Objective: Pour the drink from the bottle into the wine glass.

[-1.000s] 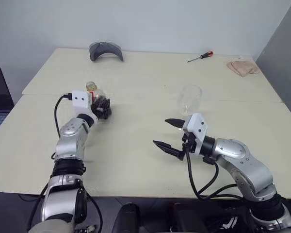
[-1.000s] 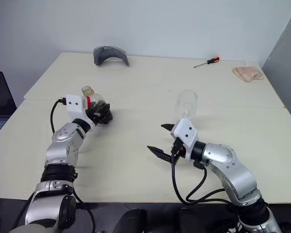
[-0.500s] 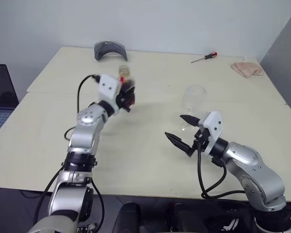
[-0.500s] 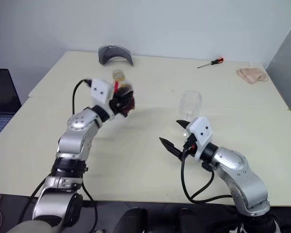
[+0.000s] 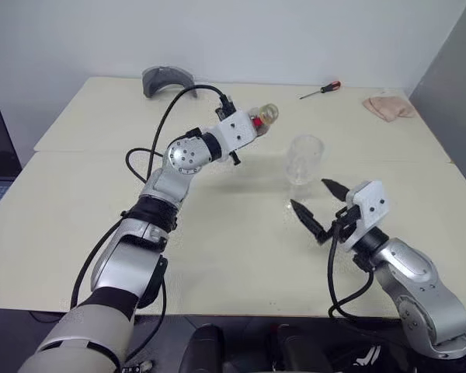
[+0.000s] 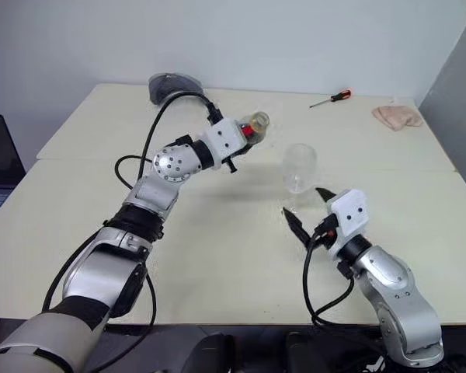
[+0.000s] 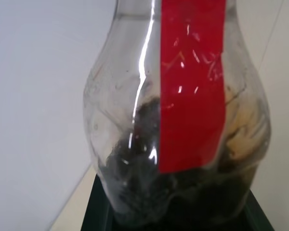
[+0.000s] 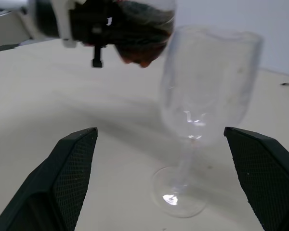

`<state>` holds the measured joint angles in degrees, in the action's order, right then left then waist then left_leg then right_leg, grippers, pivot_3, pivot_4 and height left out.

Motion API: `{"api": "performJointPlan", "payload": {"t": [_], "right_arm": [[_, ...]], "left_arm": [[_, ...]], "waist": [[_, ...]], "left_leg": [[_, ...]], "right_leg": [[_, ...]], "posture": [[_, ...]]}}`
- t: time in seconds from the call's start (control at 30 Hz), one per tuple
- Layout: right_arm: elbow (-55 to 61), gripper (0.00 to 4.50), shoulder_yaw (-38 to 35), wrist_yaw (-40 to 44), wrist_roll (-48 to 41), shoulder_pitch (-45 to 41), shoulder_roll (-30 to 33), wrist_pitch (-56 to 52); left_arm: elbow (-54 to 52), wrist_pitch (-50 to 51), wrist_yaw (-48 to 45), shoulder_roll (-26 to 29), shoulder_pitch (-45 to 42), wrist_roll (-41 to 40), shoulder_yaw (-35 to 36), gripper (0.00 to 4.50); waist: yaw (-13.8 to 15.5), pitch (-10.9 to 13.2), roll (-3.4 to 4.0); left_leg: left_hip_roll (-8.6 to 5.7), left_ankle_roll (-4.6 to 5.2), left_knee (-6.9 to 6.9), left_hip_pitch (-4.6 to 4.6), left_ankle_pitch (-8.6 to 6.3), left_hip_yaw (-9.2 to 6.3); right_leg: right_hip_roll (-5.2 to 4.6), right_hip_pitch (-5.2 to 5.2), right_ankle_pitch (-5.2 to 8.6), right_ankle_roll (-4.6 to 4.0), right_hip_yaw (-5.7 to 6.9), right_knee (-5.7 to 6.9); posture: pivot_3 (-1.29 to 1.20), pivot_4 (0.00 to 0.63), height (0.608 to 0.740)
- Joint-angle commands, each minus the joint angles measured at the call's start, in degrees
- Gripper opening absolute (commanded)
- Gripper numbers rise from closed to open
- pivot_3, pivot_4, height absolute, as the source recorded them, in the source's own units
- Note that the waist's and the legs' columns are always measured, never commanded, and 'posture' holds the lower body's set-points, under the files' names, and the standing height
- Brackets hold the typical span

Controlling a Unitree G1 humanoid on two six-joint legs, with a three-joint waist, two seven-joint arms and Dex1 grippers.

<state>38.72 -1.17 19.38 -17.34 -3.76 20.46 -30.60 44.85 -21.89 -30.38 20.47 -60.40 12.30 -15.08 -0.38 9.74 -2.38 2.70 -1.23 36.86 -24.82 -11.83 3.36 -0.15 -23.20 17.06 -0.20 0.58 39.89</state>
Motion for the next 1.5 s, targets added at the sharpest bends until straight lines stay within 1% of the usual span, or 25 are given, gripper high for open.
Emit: {"api": "performJointPlan", "payload": {"t": [0.03,0.27,0.6,0.83,1.1,1.5], "right_arm": [[1.4,4.50,-1.4,-2.6,1.2,-1.8,-1.2,2.0],[0.8,4.50,-1.0,-4.4,1.8,-3.3,-2.2,1.5],[1.4,4.50,-0.3,-4.2,0.1,-3.3,-2.0,-1.1],[1.0,4.50,0.1,-4.2,0.0,-3.0,-2.2,-1.2],[0.4,4.50,0.3,-4.0,0.0,-2.7,-2.3,-0.6],[0.0,4.50,0.7,-3.7,0.4,-2.3,-2.3,0.0]], "left_arm": [[2.0,-6.0,2.3,-0.4,-4.2,2.5,-0.6,0.92],[8.0,-12.0,9.1,-1.1,-8.7,9.4,-2.9,0.90],[16.0,-16.8,17.3,-1.6,-15.1,18.6,-8.1,0.88],[18.6,-18.7,23.4,-1.5,-18.3,24.3,-11.5,0.84],[20.6,-18.4,29.8,-1.1,-21.1,29.3,-14.2,0.84],[23.7,-16.8,34.7,-1.4,-23.7,33.3,-17.2,0.79]], "waist": [[0.0,0.0,0.00],[0.1,0.0,0.00],[0.1,0.0,0.00],[0.1,0.0,0.00],[0.1,0.0,0.00],[0.1,0.0,0.00]], "left_leg": [[0.00,0.00,0.00,0.00,0.00,0.00],[0.00,0.00,0.01,0.00,0.00,0.00],[-0.01,-0.01,0.02,0.00,0.01,0.01],[0.00,-0.01,0.02,0.00,0.01,0.01],[-0.01,-0.02,0.02,0.00,0.01,0.03],[-0.01,-0.03,0.04,0.00,0.02,0.04]], "right_leg": [[0.00,0.00,0.00,0.00,0.00,0.00],[-0.01,0.00,0.00,0.00,0.01,0.01],[-0.01,-0.01,0.00,0.00,0.01,0.02],[-0.01,-0.01,0.01,0.00,0.01,0.02],[-0.03,-0.02,0.01,0.01,0.00,0.03],[-0.04,-0.02,0.01,0.01,0.01,0.04]], "posture": [[0.00,0.150,0.740],[0.00,0.150,0.740],[0.00,0.150,0.740],[0.00,0.150,0.740],[0.00,0.150,0.740],[0.00,0.150,0.740]]}}
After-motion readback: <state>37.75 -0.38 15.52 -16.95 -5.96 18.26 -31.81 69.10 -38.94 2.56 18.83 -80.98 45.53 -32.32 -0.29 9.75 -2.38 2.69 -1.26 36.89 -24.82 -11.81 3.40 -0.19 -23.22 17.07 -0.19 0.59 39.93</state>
